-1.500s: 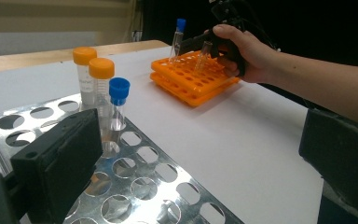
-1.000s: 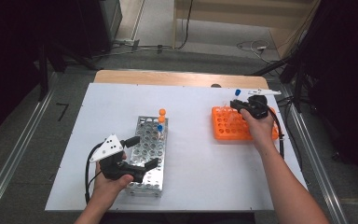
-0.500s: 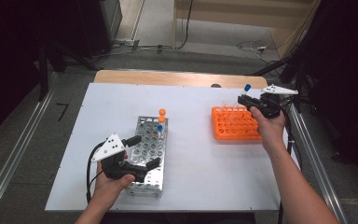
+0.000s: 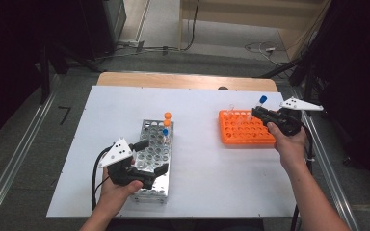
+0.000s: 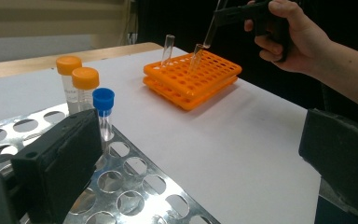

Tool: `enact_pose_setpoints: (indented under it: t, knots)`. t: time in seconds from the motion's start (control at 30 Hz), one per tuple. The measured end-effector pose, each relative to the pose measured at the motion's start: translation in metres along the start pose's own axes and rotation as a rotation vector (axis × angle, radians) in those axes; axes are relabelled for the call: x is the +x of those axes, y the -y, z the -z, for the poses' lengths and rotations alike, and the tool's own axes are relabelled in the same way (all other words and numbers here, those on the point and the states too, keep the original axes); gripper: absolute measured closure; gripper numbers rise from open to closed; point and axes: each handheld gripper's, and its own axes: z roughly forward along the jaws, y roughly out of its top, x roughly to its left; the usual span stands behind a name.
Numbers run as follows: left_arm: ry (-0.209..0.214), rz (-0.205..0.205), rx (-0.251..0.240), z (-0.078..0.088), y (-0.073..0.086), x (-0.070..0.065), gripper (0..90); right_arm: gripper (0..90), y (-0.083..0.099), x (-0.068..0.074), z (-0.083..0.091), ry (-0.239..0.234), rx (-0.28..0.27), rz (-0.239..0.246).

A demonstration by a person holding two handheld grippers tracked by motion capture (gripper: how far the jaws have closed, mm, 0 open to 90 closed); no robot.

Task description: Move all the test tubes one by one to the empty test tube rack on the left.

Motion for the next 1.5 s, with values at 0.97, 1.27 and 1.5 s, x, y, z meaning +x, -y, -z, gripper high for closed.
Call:
enact_pose_setpoints:
  t: [0.97,1.27,1.5]
  knots:
    - [0.033,-0.041,-0.001,-0.013,-0.004,-0.018,0.4,74.8,0.046,0.095,0.017,-0.256,0.048,0.104]
    - [0.079,-0.055,-0.008,-0.022,-0.010,-0.030,3.5,74.8,0.050,0.128,0.011,-0.349,0.071,0.160]
    - [0.085,-0.092,0.003,-0.031,-0.015,-0.043,17.3,74.8,0.052,0.153,0.003,-0.414,0.096,0.200]
